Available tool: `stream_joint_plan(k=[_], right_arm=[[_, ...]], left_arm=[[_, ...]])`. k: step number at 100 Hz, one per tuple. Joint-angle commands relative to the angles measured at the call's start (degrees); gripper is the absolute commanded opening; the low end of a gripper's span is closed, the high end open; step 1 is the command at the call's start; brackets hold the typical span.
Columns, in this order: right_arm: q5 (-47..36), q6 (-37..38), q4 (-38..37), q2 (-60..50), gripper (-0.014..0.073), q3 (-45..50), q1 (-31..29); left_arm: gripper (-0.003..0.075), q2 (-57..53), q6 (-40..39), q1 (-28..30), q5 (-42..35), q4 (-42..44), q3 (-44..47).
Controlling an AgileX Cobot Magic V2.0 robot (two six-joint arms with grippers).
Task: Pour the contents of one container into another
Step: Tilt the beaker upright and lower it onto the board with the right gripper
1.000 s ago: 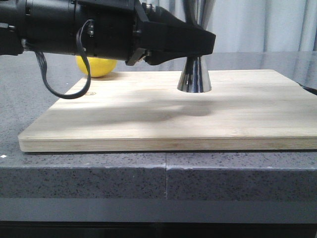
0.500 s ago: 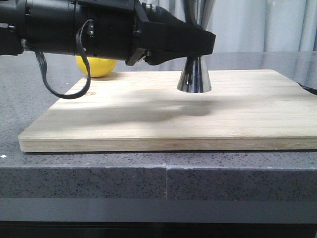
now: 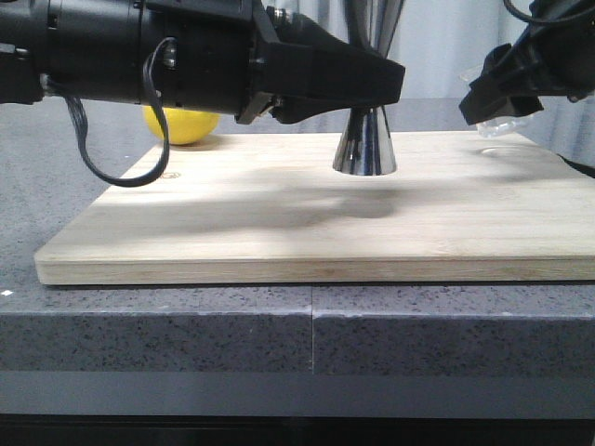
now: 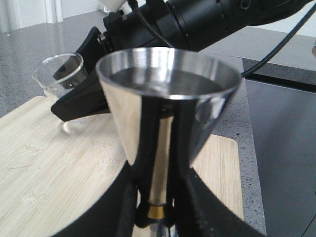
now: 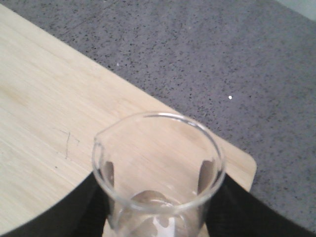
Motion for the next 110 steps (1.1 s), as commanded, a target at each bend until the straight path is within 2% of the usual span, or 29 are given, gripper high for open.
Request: stream_joint_plan(k=[1, 37, 57, 75, 110], right_arm=[[-2.9, -0.4, 2.3, -1.5, 0.0291, -2.0, -1.8], [-18.2, -16.8, 20.2, 1.2, 0.0291, -2.0, -6.7], [-23.9, -22.9, 23.5, 3.4, 0.0291, -2.0, -6.8], [-28.7, -25.0, 25.2, 6.6, 0.0291, -2.0, -7.2], [-32.5, -28.9, 28.3, 10.9, 0.0291, -2.0, -7.2]], left_arm=[[0.0038, -3.2, -0.5, 0.0, -3.7, -3.0, -1.8], [0.0038, -3.2, -0.5, 0.0, -3.7, -3.0, -1.8], [0.0038, -3.2, -0.5, 0.0, -3.7, -3.0, -1.8], [0.0038, -3.2, -0.5, 0.0, -3.6, -3.0, -1.8], [0.0038, -3.2, -0.5, 0.0, -3.6, -3.0, -1.8]])
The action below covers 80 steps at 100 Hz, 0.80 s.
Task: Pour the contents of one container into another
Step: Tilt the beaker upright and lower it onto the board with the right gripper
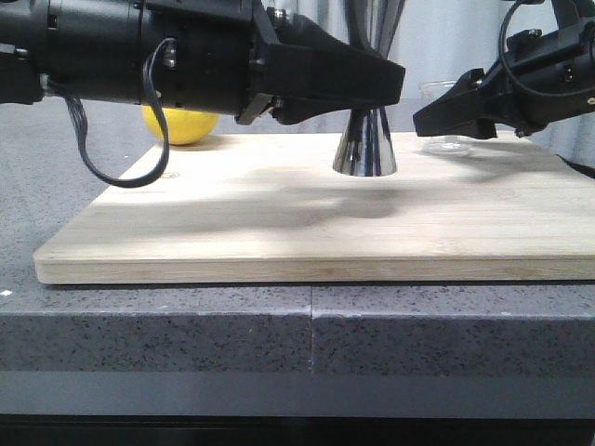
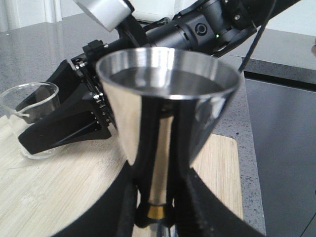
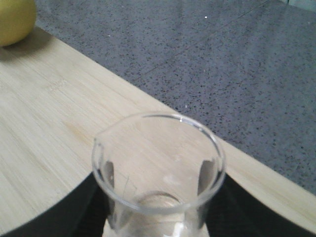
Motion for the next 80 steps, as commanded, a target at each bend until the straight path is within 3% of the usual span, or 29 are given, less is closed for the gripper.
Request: stream_joint_plan(k=[1, 80], right_arm=[[-3.9, -1.3, 2.7, -1.2, 0.0291, -1.5, -0.5], [-4.2, -1.8, 2.7, -0.3, 0.0296, -1.5, -1.0]], left_arm=[[0.0038, -3.2, -0.5, 0.0, -3.6, -3.1, -1.8], [0.0038, -3.2, -0.5, 0.0, -3.6, -3.1, -1.8]])
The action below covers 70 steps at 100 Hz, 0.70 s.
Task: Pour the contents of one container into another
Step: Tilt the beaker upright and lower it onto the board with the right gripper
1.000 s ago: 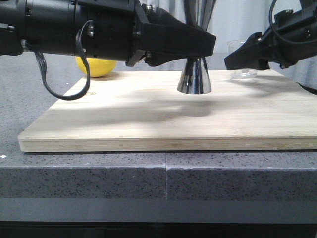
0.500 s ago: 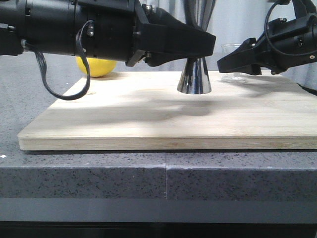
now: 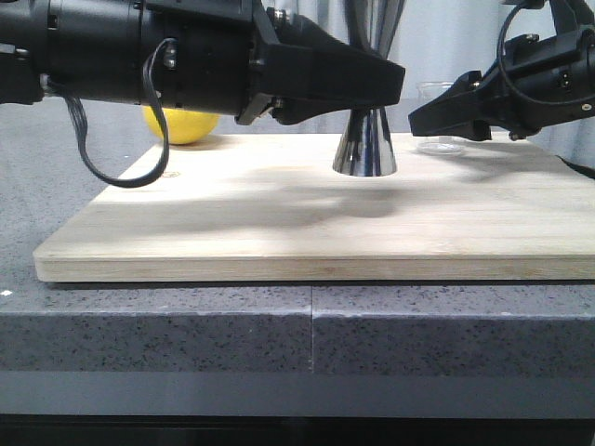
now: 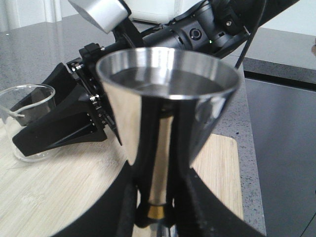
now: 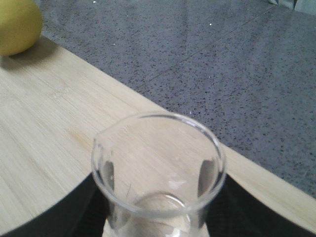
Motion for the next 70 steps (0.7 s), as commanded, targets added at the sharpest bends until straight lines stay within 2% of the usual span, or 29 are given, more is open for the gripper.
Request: stream_joint_plan(k=[1, 70], right_arm=[[-1.5, -0.7, 1.1, -1.8, 0.0296, -1.3, -0.5], [-1.7, -0.7, 2.0, -1.8, 0.0542, -1.3, -0.5]], left_arm=[[0.0038, -3.2, -0.5, 0.0, -3.7, -3.1, -1.8], [0.0038, -3.2, -0.5, 0.0, -3.7, -3.1, -1.8]])
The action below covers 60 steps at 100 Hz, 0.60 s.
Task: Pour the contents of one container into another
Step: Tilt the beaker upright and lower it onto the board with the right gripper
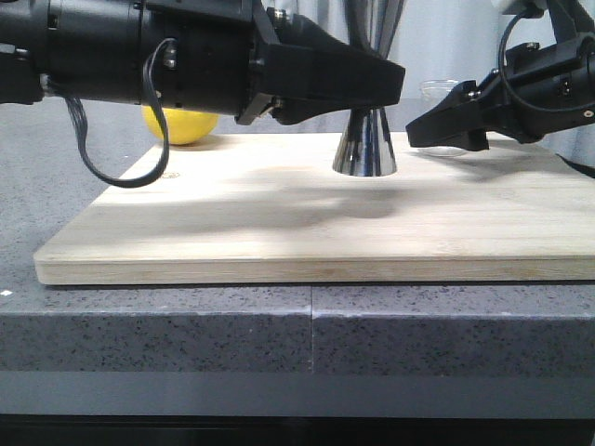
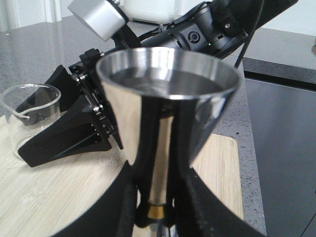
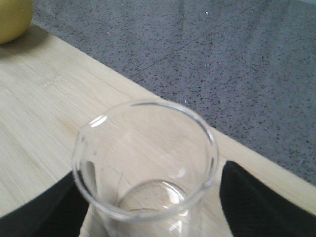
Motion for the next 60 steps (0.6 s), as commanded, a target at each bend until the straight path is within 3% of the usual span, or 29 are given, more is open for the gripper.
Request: stream_joint_plan(k=[1, 60], right_arm=[[-2.7, -0.6, 2.5, -2.2, 0.0545, -1.3, -0.4], [-3.7, -0.6, 5.6, -4.6, 0.0573, -5.5, -0.4]], left_arm=[[0.0038, -3.2, -0.5, 0.0, -3.7, -3.1, -1.8], [0.0038, -3.2, -0.5, 0.0, -3.7, -3.1, -1.8]])
